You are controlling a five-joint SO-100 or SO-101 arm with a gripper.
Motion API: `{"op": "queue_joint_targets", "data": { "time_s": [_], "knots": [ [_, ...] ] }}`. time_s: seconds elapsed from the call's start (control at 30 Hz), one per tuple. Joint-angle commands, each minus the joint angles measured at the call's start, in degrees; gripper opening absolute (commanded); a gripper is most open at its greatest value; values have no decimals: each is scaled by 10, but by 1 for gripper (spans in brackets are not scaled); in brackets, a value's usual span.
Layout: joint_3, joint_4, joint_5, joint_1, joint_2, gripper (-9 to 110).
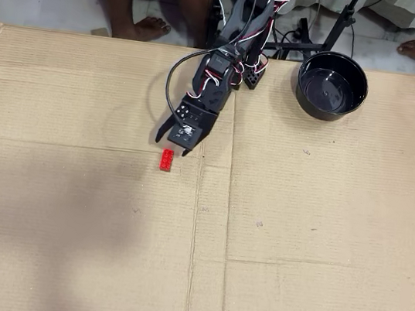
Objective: Grasp a lego block and put it in the bin.
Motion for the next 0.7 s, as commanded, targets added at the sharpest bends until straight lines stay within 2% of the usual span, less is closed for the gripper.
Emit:
{"op": "queue_joint_targets", "data": {
  "time_s": [0.0, 0.33, 0.67],
  "knots": [
    [-28, -10, 2, 10, -10, 27],
    [-27, -17, 4, 11, -50, 27],
    [-28, -126, 4, 11, -137, 27]
  ]
}}
